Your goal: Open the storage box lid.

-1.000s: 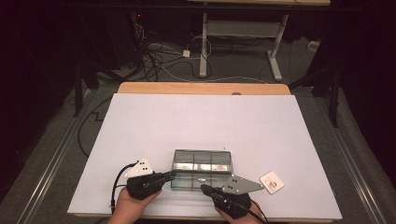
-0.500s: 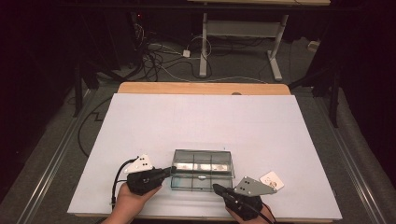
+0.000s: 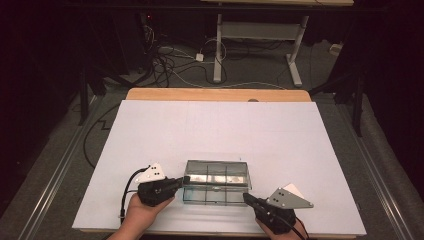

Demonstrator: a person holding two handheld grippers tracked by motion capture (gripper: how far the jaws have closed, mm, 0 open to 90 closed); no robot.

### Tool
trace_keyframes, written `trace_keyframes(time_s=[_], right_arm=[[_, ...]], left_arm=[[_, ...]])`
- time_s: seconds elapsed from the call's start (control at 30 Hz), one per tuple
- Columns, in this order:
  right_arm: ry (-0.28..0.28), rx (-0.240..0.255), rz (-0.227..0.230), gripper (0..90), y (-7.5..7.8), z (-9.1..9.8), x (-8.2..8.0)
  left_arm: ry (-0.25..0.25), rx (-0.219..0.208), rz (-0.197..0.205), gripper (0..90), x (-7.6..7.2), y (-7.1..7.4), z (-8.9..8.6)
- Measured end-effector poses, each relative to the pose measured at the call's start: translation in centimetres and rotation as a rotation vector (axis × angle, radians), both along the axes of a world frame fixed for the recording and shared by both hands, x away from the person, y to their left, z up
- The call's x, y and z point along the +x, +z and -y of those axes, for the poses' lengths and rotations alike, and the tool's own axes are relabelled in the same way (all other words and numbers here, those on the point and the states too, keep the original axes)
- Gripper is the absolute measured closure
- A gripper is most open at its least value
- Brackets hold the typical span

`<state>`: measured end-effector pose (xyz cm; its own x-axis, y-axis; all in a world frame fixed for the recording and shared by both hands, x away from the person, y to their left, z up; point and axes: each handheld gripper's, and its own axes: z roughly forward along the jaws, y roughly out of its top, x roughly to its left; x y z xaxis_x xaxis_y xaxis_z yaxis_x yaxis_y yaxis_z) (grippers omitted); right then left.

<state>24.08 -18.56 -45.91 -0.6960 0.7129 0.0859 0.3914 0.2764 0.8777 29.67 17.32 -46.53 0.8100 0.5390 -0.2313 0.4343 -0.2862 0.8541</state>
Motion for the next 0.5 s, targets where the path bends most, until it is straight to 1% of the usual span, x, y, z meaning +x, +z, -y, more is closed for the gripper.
trace_keyframes(time_s=[0.2, 0.3, 0.37, 0.5], right_arm=[[-0.042, 0.004, -0.001, 90.0, 0.0, 1.2, 0.5], [-0.064, -0.001, 0.002, 90.0, -0.1, 1.8, 0.8], [-0.079, 0.003, 0.002, 90.0, -0.1, 2.2, 1.0], [-0.091, 0.004, 0.001, 90.0, -0.2, 2.6, 1.3]], left_arm=[[0.000, 0.002, 0.001, 87.6, -0.1, 0.0, 0.0], [0.008, -0.014, 0.002, 87.6, 0.0, 0.1, -0.1], [0.010, -0.008, 0.009, 87.6, 0.1, 0.3, 0.0], [0.010, -0.013, -0.003, 87.6, 0.4, 0.3, 0.1]])
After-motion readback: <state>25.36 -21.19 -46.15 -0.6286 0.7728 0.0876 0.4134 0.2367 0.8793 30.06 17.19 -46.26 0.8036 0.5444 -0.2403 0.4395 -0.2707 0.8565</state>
